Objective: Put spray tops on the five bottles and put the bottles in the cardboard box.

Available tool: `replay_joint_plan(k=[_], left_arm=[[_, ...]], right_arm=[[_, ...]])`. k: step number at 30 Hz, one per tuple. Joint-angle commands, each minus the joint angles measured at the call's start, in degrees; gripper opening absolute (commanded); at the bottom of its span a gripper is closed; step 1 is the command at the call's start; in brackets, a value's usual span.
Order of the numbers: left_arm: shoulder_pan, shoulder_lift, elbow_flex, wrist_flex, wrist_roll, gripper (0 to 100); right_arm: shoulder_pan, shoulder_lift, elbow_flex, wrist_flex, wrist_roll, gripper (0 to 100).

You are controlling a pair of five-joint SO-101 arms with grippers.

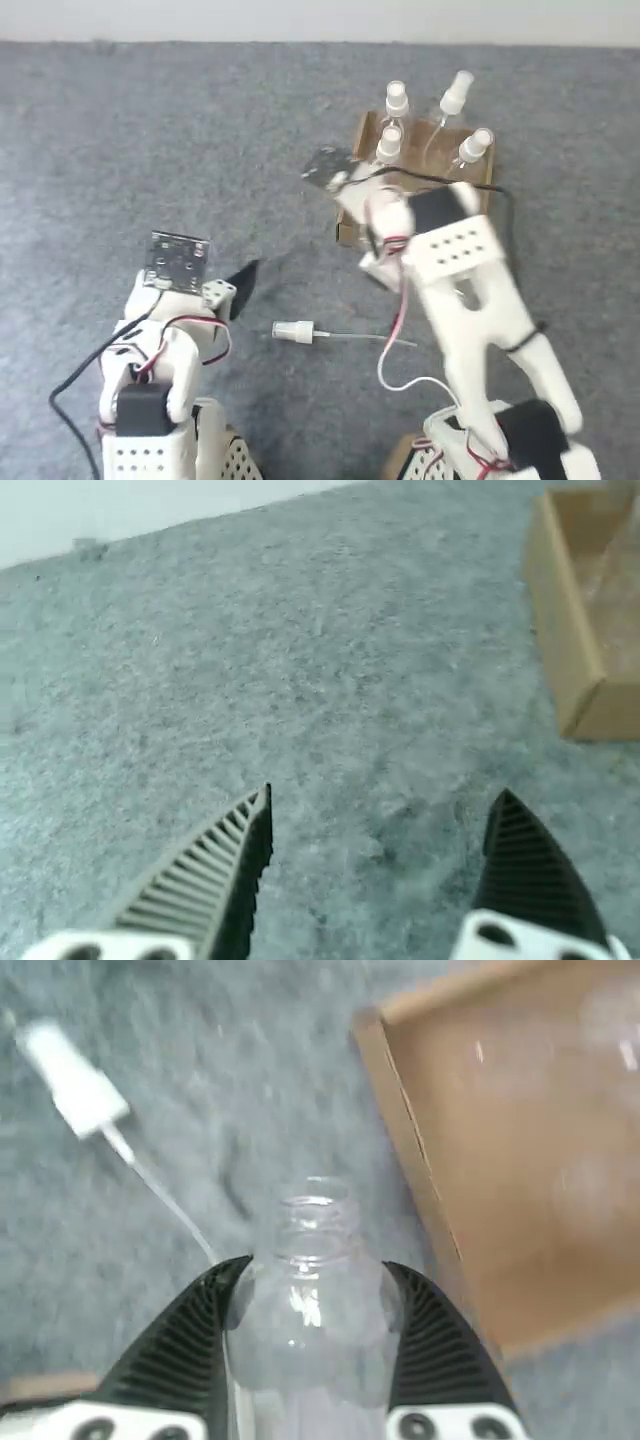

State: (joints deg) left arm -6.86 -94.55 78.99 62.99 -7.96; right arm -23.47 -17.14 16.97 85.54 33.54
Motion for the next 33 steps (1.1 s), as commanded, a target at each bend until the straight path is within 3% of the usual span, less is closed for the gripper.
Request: replay_joint_plan(k=[1,8,11,15,21,33], left_arm=[[2.55,0.79,-5.85,2.90,-4.04,31],[6.15,21.10,-17.54,9.67,-14.95,27],[10.73,30.77,-21.05,14.33,-21.01,27],[15.56,40.79,-20.79,14.77,-24.00,27],[17.93,52.13,-20.44,6.07,-20.92,27],[17.05,71.91,-20.62,-6.07,-21.36,27]], right_arm=[[11.82,-7.08,-3.43,6.02,2.73,4.8],[34.59,-8.66,0.26,1.80,4.92,4.8],[42.86,-8.22,5.45,-4.97,5.10,4.8],[52.18,-8.13,13.54,-17.10,5.10,5.0],[56.75,-8.13,20.75,-25.80,5.19,5.2],[58.51,-8.13,21.80,-25.98,8.18,5.2]])
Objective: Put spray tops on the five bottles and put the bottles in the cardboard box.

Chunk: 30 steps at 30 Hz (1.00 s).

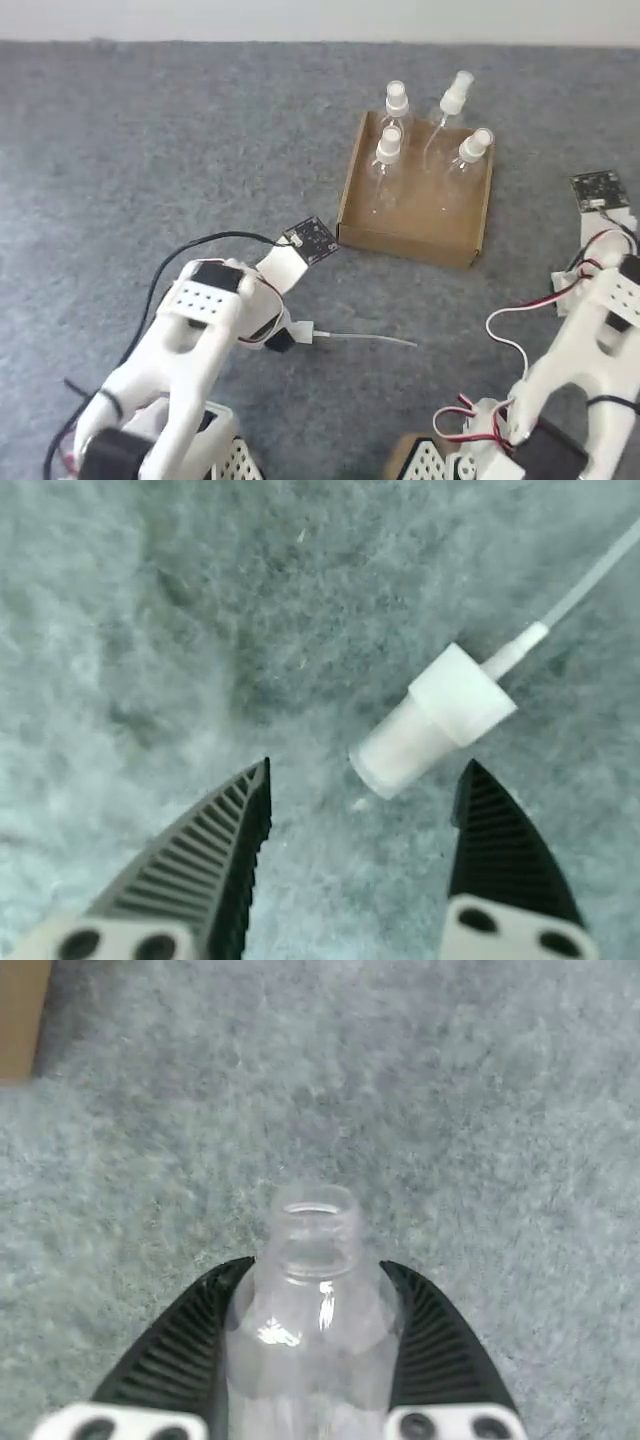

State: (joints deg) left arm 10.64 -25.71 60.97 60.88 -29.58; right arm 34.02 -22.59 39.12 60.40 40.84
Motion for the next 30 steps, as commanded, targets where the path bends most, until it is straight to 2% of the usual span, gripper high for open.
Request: replay_joint_plan(k=[1,10,14,17,22,30], left_arm=[[-1.23,4.22,-2.95,-4.92,0.26,27],[-10.73,13.80,-16.22,-5.98,0.88,23],[-11.16,16.26,-21.67,-5.98,6.59,23],[-9.23,15.65,-22.37,-5.36,11.96,23],[-3.43,10.55,-19.47,0.18,20.75,23],[8.88,10.20,-19.03,4.22,44.92,24]], right_arm=[[1.01,-2.68,-0.26,-0.84,0.88,5.2],[1.01,-2.68,-0.26,-0.84,0.88,5.2],[1.01,-2.68,-0.26,-0.84,0.88,5.2],[1.01,-2.68,-0.26,-0.84,0.88,5.2],[0.92,-2.68,-0.26,-0.84,0.88,5.2],[0.66,-2.68,-0.26,-0.84,0.70,5.2]])
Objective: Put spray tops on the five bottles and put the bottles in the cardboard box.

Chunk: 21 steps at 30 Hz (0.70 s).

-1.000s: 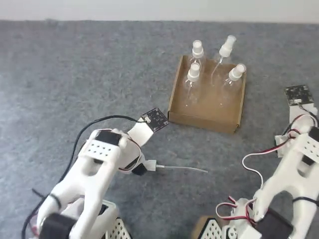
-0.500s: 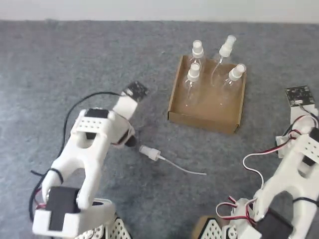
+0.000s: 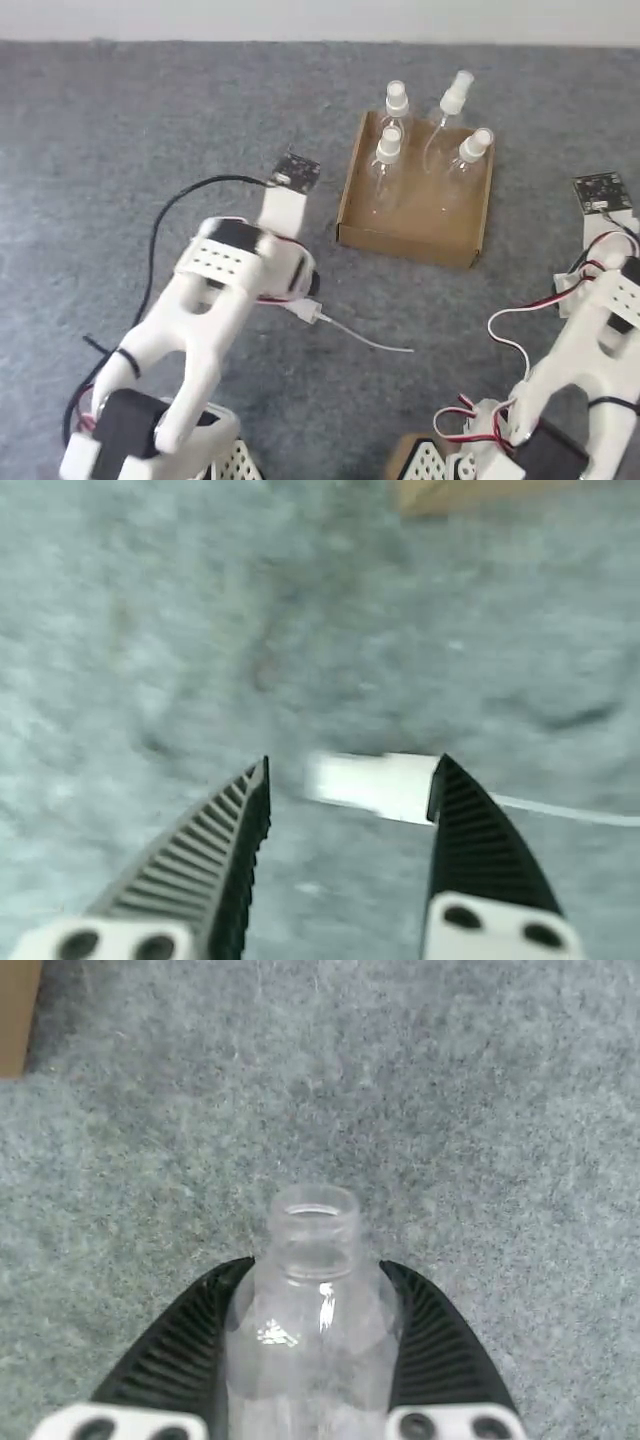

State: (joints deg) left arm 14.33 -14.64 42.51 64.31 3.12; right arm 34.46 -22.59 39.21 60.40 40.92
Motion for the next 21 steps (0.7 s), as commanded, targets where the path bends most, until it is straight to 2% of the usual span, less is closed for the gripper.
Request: replay_joint_plan(k=[1,3,10,15,21], left_arm=[[6.33,0.53,-0.48,0.79,14.68,24],[6.24,3.87,-1.19,0.70,16.53,24],[-0.97,14.33,-4.44,2.55,16.18,24],[-1.49,15.47,-4.35,2.02,11.16,23],[-1.41,15.47,-4.26,3.25,10.81,23]], right_arm=[[0.40,-2.68,-0.35,-0.84,0.62,5.2],[0.57,-2.68,-0.35,-0.84,0.79,5.2],[0.57,-2.95,-0.35,-0.84,0.70,5.2],[0.13,-2.95,-0.35,-0.84,0.53,5.2],[0.57,-3.12,-0.35,-0.84,0.79,5.3]])
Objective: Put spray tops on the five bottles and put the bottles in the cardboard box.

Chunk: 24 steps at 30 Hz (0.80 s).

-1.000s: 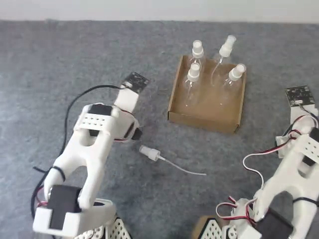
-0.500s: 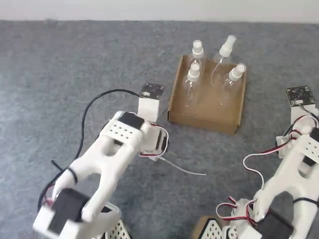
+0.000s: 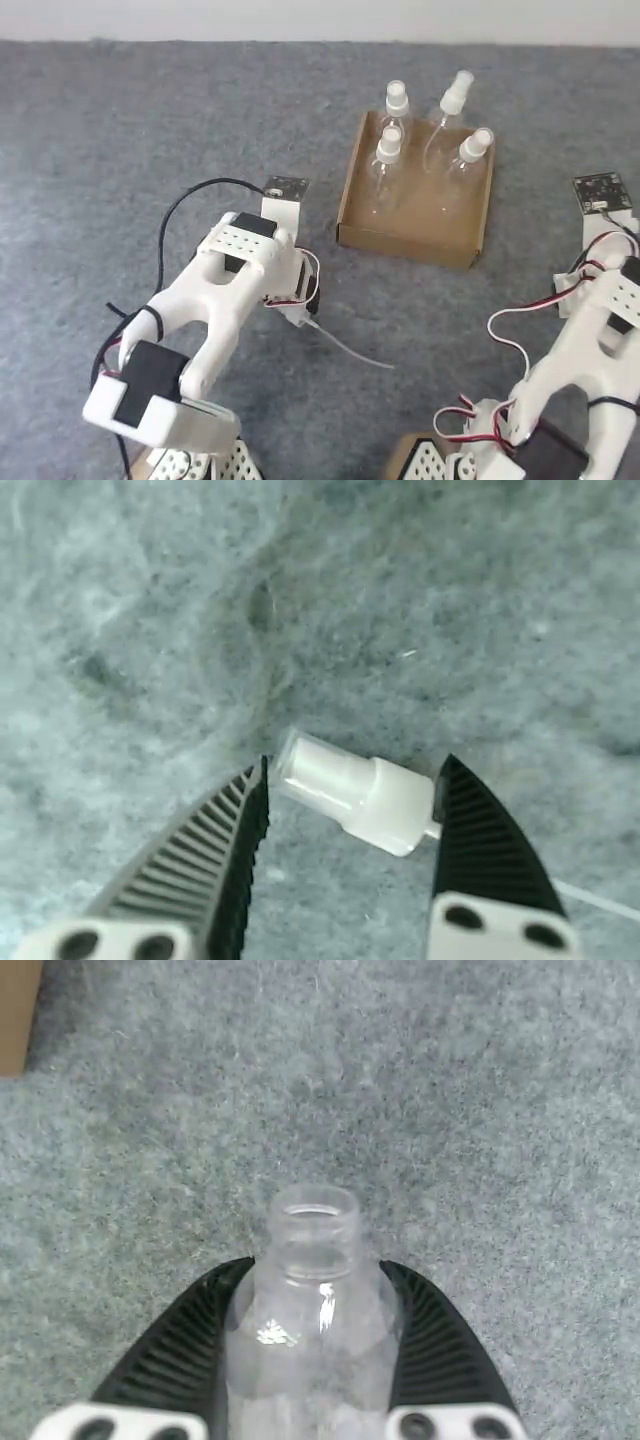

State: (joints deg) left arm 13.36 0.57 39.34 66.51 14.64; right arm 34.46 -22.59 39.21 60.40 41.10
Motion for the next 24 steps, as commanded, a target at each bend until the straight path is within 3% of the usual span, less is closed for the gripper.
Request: replay_joint_plan(k=[1,3,9,16,21,24], left_arm=[[-0.09,0.26,-1.10,1.93,-0.70,23],[0.35,0.26,-1.19,3.52,-2.20,23],[0.35,0.44,-1.54,3.96,-24.09,23],[0.26,-0.09,-2.42,4.22,-40.09,23],[-1.14,-5.19,-3.56,3.87,-37.63,24],[-1.23,-9.23,-2.59,3.78,-31.38,24]], right_arm=[[0.57,-3.12,-0.35,-0.84,0.62,5.3],[0.57,-3.12,-0.35,-0.84,0.62,5.3],[0.57,-2.95,-0.35,-0.84,0.70,5.3],[0.57,-3.03,-0.35,-0.84,0.70,5.3],[0.57,-2.95,-0.35,-0.75,0.70,5.3],[0.48,-2.86,-0.35,-0.75,0.70,5.3]])
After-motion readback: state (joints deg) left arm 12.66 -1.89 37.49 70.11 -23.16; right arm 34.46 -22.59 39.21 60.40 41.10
